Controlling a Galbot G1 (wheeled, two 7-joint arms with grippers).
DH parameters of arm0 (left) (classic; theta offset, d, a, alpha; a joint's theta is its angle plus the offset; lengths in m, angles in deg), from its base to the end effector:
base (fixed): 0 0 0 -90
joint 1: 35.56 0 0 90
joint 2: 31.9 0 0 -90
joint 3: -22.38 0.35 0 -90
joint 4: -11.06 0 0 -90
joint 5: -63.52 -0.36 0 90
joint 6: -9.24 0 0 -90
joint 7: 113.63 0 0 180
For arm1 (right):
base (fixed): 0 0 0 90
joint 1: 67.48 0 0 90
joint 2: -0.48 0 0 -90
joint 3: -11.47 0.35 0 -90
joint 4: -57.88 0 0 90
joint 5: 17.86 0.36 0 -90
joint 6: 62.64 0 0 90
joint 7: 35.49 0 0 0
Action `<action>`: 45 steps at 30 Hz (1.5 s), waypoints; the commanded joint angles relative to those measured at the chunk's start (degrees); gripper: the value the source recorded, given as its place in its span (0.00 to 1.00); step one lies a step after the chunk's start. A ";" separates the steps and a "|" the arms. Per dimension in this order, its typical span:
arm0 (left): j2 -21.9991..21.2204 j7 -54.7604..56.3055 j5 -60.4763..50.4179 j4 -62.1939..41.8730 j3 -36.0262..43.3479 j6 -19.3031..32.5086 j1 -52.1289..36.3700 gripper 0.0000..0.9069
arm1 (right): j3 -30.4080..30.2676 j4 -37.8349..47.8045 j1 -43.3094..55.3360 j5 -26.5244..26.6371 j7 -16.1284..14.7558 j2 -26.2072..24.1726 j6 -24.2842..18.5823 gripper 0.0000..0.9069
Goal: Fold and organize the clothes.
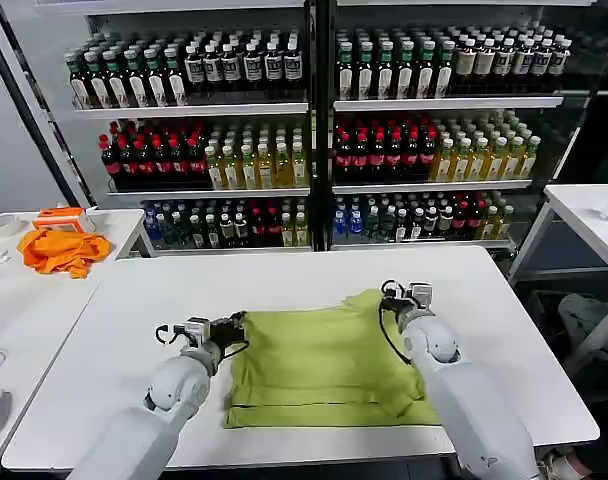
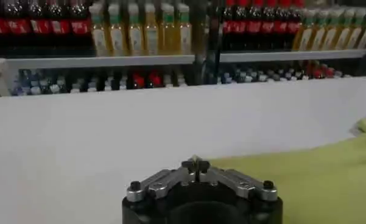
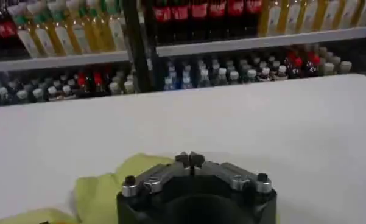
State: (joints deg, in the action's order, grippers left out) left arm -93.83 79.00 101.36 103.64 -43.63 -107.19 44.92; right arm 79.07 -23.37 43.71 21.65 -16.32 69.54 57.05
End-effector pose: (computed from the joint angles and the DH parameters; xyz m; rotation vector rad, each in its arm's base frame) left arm 0.3841 0.0280 -0.3040 -0.2704 -2.6469 -0.0001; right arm 0.4609 -0.0180 -0.2787 0.0476 -2.6499 -0.0921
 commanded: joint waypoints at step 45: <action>4.03 -1.66 -11.28 21.11 -3.94 0.54 21.86 0.37 | 23.22 -39.19 -45.91 -6.95 0.06 0.76 0.12 1.00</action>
State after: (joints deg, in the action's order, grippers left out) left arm -89.48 77.43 94.66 125.06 -47.93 -107.00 64.86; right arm 101.08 -61.76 2.19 17.19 -16.18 68.59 56.89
